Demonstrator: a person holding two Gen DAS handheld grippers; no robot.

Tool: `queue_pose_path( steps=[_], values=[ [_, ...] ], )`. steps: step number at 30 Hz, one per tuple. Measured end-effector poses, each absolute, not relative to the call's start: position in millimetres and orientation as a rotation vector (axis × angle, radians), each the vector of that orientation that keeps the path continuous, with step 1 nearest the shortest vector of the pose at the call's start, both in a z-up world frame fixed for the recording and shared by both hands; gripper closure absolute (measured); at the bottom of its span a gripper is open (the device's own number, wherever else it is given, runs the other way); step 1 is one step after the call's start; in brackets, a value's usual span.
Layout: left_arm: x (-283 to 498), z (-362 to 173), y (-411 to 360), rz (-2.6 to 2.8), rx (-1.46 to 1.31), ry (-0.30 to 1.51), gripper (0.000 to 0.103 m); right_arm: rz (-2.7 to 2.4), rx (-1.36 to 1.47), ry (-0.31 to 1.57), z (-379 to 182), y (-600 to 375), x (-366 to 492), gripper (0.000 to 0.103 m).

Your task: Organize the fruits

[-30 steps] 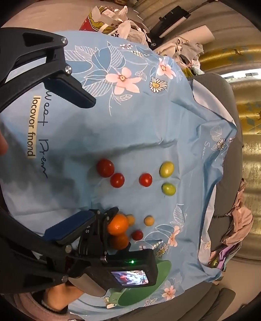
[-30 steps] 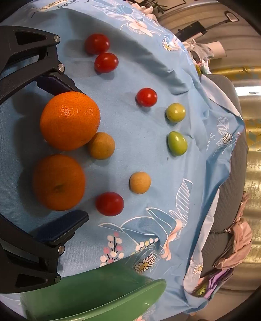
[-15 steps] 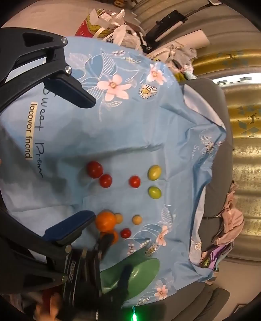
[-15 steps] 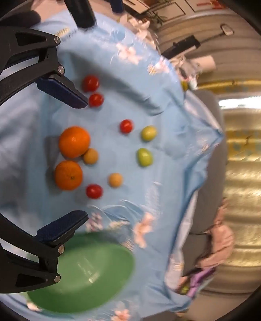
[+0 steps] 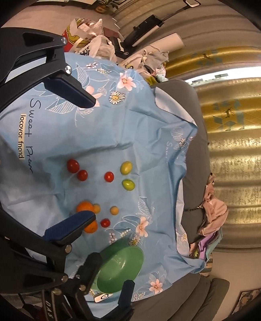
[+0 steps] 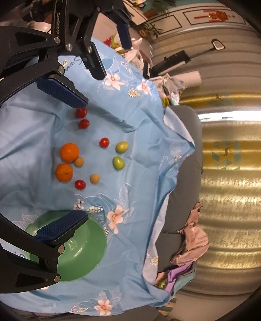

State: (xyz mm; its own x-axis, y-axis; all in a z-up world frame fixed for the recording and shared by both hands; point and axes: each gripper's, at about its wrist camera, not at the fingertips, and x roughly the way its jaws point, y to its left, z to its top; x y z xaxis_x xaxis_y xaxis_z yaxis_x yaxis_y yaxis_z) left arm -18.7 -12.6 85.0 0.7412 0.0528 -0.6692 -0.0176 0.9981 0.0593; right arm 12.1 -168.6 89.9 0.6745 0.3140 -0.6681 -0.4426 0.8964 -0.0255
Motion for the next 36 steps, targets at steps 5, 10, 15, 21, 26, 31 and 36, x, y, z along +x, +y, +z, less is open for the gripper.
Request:
queue_pose_path(
  steps=[5, 10, 15, 21, 26, 31, 36],
  values=[
    [-18.8, 86.8, -14.7, 0.039, 0.061, 0.729, 0.001, 0.438, -0.193, 0.707, 92.1, -169.8, 10.3, 0.001],
    [-20.3, 88.1, -16.5, 0.042, 0.068, 0.727, 0.001, 0.439, -0.191, 0.708, 90.7, -169.1, 8.2, 0.001],
    [-20.1, 89.3, -17.2, 0.044, 0.069, 0.726, 0.001, 0.438, -0.191, 0.716, 89.4, -169.7, 7.9, 0.001],
    [-20.4, 88.9, -19.5, 0.040, 0.070, 0.725, 0.001, 0.440, -0.192, 0.717, 90.4, -170.1, 8.5, 0.001],
    [-20.6, 88.6, -16.9, 0.036, 0.069, 0.725, 0.001, 0.439, -0.192, 0.718, 90.1, -170.1, 8.1, 0.001],
    [-21.4, 88.1, -17.0, 0.038, 0.069, 0.725, 0.001, 0.440, -0.194, 0.718, 89.9, -170.3, 8.3, 0.001],
    [-21.4, 88.1, -16.9, 0.039, 0.070, 0.725, 0.001, 0.440, -0.195, 0.718, 90.0, -169.9, 8.2, 0.001]
  ],
)
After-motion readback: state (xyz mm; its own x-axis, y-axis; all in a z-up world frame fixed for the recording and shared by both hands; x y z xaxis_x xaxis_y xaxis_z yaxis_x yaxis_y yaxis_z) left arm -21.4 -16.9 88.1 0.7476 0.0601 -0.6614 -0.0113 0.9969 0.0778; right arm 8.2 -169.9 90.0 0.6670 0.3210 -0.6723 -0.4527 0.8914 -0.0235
